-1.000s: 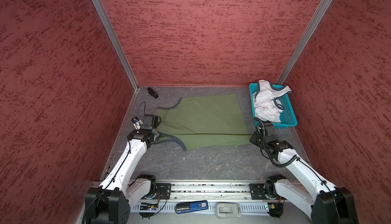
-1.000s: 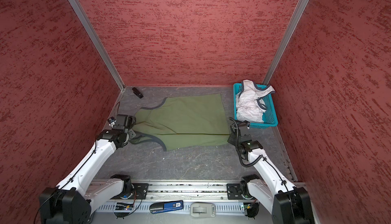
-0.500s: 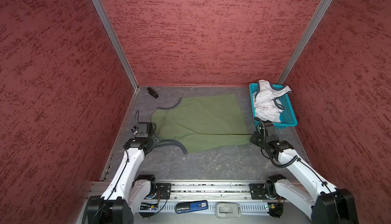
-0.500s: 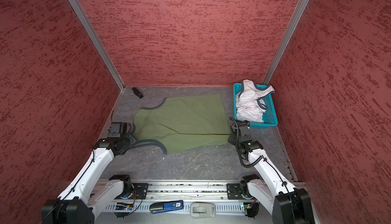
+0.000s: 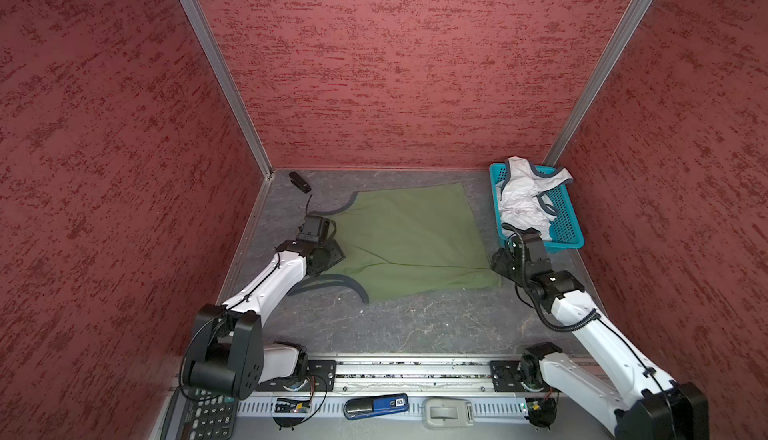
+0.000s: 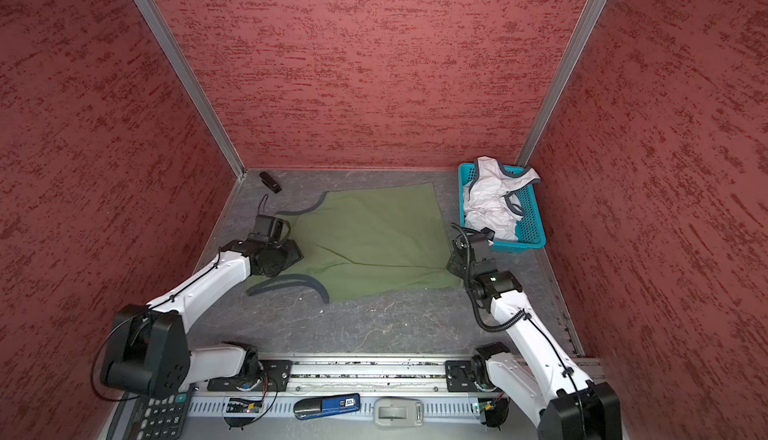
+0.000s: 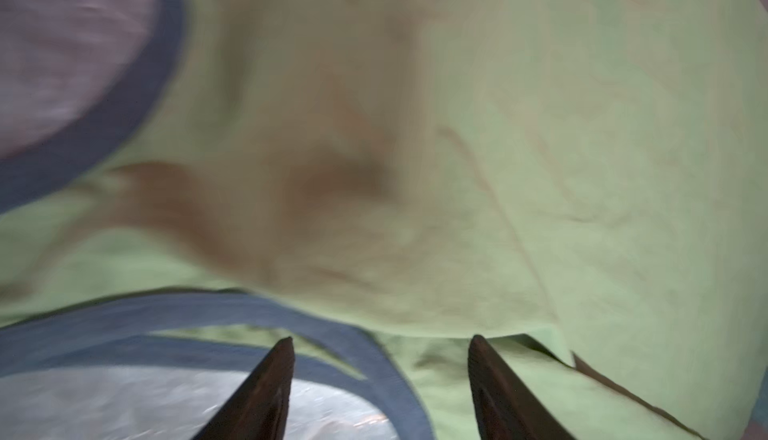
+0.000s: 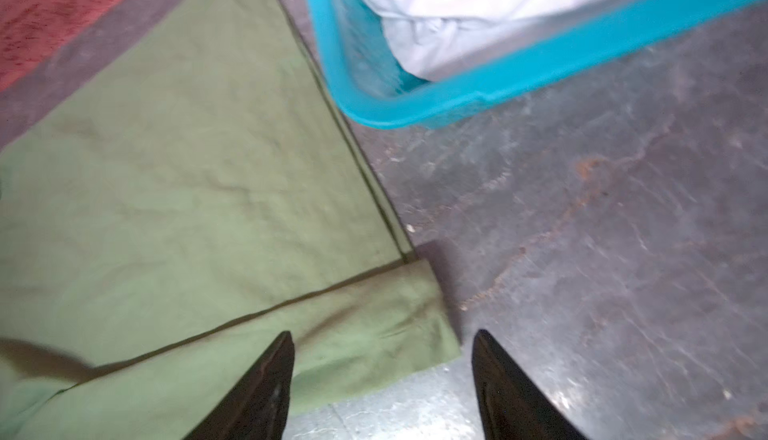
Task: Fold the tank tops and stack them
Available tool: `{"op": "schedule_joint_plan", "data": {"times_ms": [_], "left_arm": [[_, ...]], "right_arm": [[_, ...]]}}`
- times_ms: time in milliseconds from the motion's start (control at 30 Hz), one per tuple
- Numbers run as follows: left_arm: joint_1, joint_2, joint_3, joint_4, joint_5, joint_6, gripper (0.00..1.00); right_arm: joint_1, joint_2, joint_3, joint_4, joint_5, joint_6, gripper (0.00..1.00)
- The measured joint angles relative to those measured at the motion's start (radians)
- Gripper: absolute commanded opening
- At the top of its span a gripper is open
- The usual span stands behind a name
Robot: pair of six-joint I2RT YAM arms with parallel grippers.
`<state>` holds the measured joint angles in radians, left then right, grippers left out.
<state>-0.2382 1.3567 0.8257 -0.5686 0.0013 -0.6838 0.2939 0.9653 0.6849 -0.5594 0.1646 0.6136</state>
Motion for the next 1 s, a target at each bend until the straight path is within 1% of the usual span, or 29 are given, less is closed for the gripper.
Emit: {"op": "schedule_joint_plan", "data": {"times_ms": [133,233,400,533,600,700,767,867,1000], "left_arm": [[-0.106,0.096,0.028,0.044,0.024,-0.012,0.68],[-0.171,0.133,0.026,0.056,0.04,-0.03,0.69],[-0.254,0.138,-0.003,0.077,0.053,-0.066,0.69],[-0.264,0.127,-0.083,0.114,0.06,-0.092,0.69],[-0.264,0.087,-0.127,0.142,0.061,-0.106,0.69],[-0.264,0.028,-0.181,0.163,0.061,-0.123,0.71],[-0.264,-0.012,-0.213,0.162,0.061,-0.132,0.72],[-0.262,-0.085,-0.262,0.142,0.061,-0.15,0.74],[-0.255,-0.183,-0.31,0.085,0.057,-0.161,0.76]], "right_arm": [[0.129,0.123,0.068,0.037,-0.005,0.001,0.7],[0.185,0.25,0.094,0.072,-0.02,0.001,0.7],[0.2,0.421,0.096,0.137,-0.06,0.003,0.68],[0.2,0.492,0.095,0.155,-0.068,0.013,0.67],[0.2,0.521,0.084,0.169,-0.069,0.026,0.67],[0.2,0.529,0.036,0.174,-0.07,0.048,0.67],[0.202,0.505,0.006,0.187,-0.068,0.068,0.67],[0.204,0.423,-0.062,0.19,-0.078,0.111,0.67],[0.222,0.289,-0.143,0.13,-0.1,0.163,0.68]]}}
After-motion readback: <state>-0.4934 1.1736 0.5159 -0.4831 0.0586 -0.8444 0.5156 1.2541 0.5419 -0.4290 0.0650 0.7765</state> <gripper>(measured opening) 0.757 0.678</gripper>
